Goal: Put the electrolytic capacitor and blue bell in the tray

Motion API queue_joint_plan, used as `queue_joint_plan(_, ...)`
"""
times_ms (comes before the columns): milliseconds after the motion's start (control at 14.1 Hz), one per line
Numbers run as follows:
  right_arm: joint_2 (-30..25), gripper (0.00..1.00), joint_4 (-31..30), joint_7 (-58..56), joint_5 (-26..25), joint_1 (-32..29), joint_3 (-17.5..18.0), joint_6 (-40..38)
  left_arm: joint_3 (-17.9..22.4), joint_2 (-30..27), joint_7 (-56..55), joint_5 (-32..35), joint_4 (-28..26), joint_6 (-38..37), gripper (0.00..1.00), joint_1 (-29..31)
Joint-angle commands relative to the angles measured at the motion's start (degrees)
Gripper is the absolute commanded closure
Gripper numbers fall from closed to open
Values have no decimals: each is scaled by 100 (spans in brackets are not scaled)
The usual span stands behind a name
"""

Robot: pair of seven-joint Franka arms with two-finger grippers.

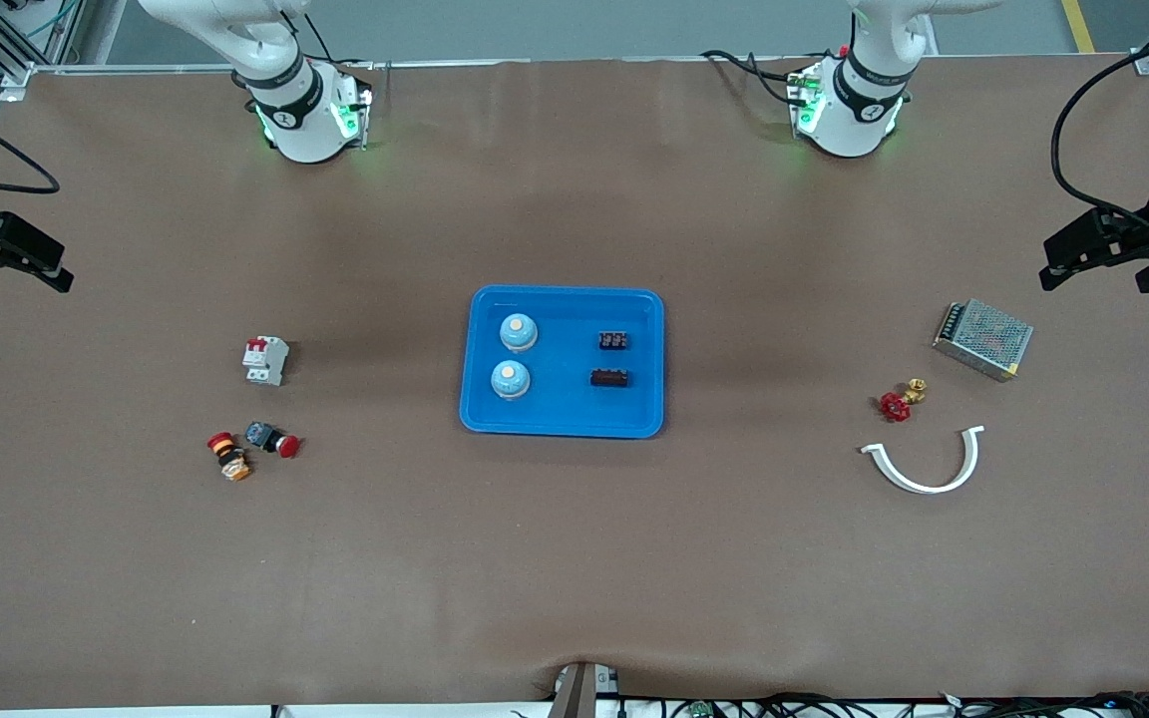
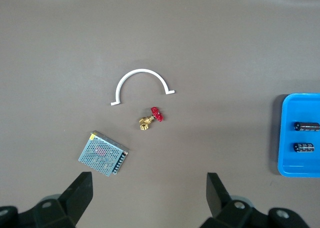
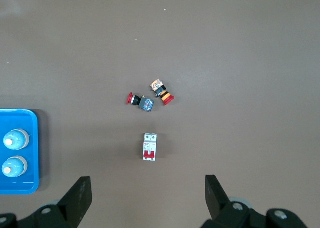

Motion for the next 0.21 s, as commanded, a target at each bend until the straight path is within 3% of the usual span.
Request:
queue_joint_plan(0, -8, 0, 127, -50, -43, -41, 55, -35, -22, -30, -13, -29, 10, -2, 0, 29)
queue_joint_plan(142, -8, 0, 145, -50, -34, -58, 55, -88, -22, -30, -22, -29, 10, -2, 0, 20)
